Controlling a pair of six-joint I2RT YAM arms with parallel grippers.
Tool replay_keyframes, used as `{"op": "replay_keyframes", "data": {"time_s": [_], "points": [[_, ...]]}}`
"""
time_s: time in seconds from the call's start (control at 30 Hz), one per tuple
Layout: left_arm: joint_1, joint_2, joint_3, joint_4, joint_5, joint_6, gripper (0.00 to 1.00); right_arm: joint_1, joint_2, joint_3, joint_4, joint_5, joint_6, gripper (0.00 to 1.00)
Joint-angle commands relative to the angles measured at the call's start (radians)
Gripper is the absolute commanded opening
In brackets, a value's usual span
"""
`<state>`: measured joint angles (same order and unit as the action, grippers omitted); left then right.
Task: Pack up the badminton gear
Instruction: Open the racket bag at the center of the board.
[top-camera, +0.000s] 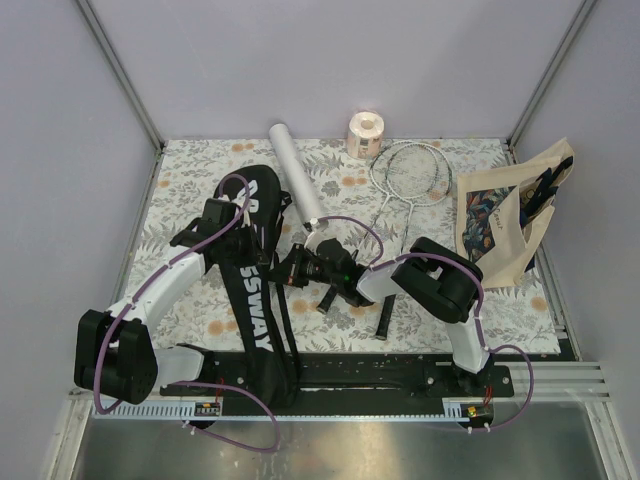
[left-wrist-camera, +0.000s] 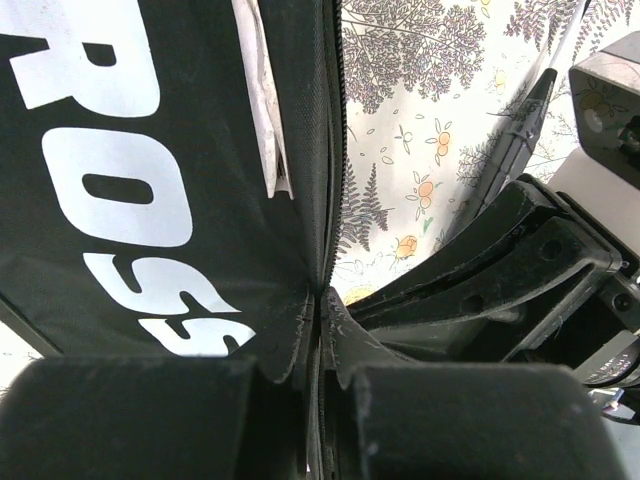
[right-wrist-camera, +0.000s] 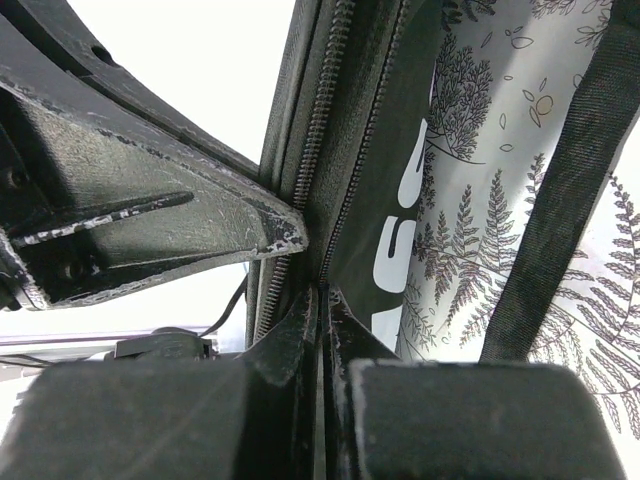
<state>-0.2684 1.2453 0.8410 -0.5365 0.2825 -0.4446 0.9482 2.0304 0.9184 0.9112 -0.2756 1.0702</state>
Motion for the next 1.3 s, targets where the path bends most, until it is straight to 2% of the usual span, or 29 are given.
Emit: {"op": "replay_keyframes", "data": {"time_s": [0.0, 0.13, 0.33, 0.5, 0.57, 0.6, 0.7, 0.8, 0.97, 1.07, 1.17, 1.27], "points": [[0.0, 0.0, 0.063, 0.018, 0.031, 0.012, 0.06, 0.015, -0.016, 0.028, -0.043, 0.044, -0.042, 0.0], [0.0, 0.013, 0.086, -0.042, -0.023, 0.041, 0.03, 0.015, -0.039, 0.023, -0.13, 0.088, -0.088, 0.0], [0.0, 0.0, 0.096, -0.045, -0.04, 0.044, 0.0, 0.015, -0.108, -0.033, -0.218, 0.203, -0.15, 0.0], [0.0, 0.035, 0.162, -0.14, -0.25, 0.043, 0.0, 0.015, -0.171, -0.044, -0.379, 0.32, -0.187, 0.0], [0.001, 0.025, 0.178, -0.145, -0.278, 0.041, 0.0, 0.015, -0.2, -0.055, -0.423, 0.346, -0.203, 0.0], [0.0, 0.013, 0.181, -0.137, -0.279, 0.04, 0.0, 0.015, -0.231, -0.056, -0.448, 0.346, -0.22, 0.04], [0.0, -0.013, 0.176, -0.079, -0.278, 0.035, 0.0, 0.015, -0.358, -0.04, -0.608, 0.406, -0.272, 0.35], [0.0, -0.003, 0.181, -0.069, -0.278, 0.04, 0.0, -0.008, -0.473, -0.024, -0.764, 0.487, -0.309, 0.48], [0.0, 0.02, 0.184, -0.105, -0.344, 0.06, 0.0, -0.113, -0.559, -0.073, -0.836, 0.51, -0.302, 0.51], [0.0, 0.008, 0.191, -0.114, -0.307, 0.076, 0.0, -0.209, -0.556, -0.082, -0.864, 0.501, -0.297, 0.54], [0.0, 0.002, 0.196, -0.12, -0.249, 0.093, 0.0, -0.287, -0.568, -0.078, -0.905, 0.561, -0.323, 0.55], [0.001, 0.0, 0.199, -0.137, -0.214, 0.112, 0.0, -0.359, -0.575, -0.055, -1.038, 0.627, -0.406, 0.55]]}}
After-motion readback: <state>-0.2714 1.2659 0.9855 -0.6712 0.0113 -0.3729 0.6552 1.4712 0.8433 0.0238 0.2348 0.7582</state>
